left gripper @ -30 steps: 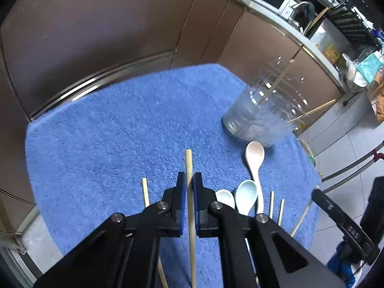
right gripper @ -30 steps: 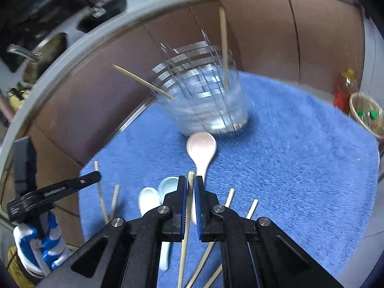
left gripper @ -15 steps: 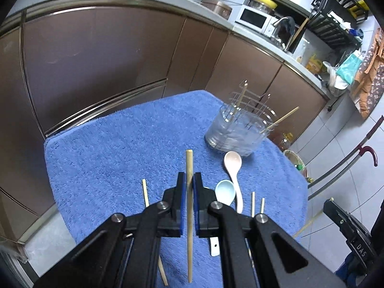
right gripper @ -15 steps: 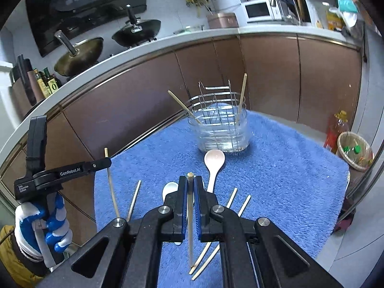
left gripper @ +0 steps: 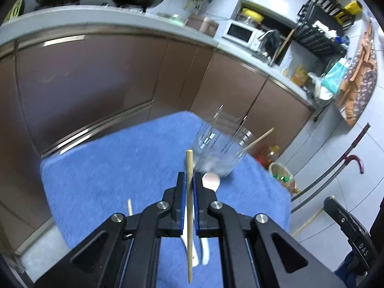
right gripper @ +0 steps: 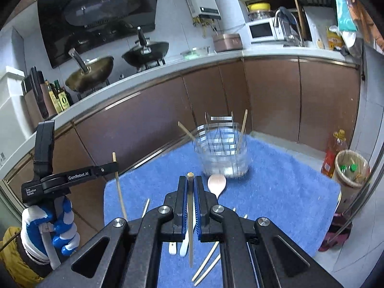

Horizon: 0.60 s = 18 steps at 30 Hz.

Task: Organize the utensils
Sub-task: 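Carry both chopsticks over the glass holder and open both grippers to drop them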

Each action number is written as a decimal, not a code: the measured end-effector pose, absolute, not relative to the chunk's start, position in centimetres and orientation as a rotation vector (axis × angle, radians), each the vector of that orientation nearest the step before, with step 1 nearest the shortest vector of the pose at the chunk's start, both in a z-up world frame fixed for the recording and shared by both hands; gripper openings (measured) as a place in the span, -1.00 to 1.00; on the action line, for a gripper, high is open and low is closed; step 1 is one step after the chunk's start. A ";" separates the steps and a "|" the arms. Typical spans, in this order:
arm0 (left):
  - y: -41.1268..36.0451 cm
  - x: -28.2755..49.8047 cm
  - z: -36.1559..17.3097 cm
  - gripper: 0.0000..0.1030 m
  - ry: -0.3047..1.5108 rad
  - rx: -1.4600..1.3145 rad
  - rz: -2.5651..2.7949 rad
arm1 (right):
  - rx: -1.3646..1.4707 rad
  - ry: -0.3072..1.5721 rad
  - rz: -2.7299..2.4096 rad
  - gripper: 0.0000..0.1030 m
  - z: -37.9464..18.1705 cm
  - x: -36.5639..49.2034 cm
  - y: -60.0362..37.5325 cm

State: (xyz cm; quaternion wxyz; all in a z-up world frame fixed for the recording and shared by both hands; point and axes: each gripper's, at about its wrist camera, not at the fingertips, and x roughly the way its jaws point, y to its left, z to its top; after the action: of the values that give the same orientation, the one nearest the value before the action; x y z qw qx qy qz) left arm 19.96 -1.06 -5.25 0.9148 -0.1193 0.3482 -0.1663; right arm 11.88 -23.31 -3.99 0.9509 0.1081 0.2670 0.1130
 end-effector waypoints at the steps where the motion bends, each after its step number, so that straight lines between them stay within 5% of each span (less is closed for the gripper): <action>1: -1.4 20.2 -4.4 -0.91 0.700 -0.245 -0.355 | 0.223 0.526 0.232 -0.89 -3.3 12.1 -23.6; 18: -9.4 31.0 5.3 -0.91 0.443 -0.247 -0.401 | 0.215 0.266 0.201 -0.89 4.8 22.0 -26.6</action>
State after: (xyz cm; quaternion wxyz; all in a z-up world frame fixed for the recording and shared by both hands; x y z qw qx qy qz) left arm 31.00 -9.42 5.31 0.9482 -0.1216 0.2175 -0.1971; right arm 22.04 -26.62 4.79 0.9804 0.1068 0.1323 0.0999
